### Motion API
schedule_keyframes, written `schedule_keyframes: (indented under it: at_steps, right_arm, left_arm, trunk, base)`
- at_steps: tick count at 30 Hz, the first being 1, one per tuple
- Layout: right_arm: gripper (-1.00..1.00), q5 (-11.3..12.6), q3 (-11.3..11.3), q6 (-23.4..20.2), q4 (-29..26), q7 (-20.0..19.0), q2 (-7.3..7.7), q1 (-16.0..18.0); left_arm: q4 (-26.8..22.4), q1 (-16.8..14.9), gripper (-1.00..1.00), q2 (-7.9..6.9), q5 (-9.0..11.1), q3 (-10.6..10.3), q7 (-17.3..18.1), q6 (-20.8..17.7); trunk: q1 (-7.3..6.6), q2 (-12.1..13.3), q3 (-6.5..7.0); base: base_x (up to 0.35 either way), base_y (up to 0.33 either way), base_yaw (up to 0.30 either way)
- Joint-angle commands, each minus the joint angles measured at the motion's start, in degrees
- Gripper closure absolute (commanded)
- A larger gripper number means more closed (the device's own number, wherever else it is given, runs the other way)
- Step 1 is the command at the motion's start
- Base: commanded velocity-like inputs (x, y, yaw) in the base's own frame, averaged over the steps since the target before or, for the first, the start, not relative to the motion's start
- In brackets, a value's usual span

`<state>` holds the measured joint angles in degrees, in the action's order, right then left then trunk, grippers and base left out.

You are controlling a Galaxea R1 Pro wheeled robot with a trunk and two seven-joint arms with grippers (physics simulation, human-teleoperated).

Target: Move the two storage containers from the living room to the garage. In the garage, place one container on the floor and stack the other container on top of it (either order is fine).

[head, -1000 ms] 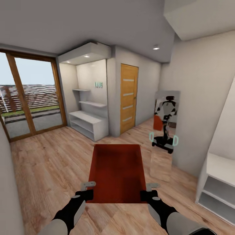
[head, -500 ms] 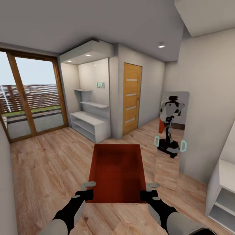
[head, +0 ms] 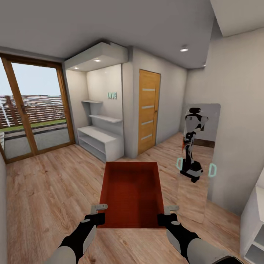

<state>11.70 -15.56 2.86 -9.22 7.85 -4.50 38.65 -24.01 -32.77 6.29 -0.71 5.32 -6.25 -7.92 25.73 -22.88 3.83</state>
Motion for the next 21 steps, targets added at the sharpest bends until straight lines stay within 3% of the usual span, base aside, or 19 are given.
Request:
schedule_keyframes:
  at_steps: [1, 21]
  right_arm:
    - [1.00, 1.0, 0.6, 0.3, 0.3, 0.3, 0.05, 0.0]
    - [1.00, 1.0, 0.6, 0.1, 0.3, 0.3, 0.03, 0.0]
  left_arm:
    - [-0.3, 0.0, 1.00, -1.09, -1.1, 0.7, -1.1, -0.1]
    - [-0.3, 0.0, 1.00, -1.10, -1.1, 0.7, -1.1, -0.1]
  trunk:
    - [0.05, 0.0, -0.02]
    - [0.05, 0.0, -0.02]
  base:
    - [0.322, 0.000, 0.000]
    - [0.322, 0.000, 0.000]
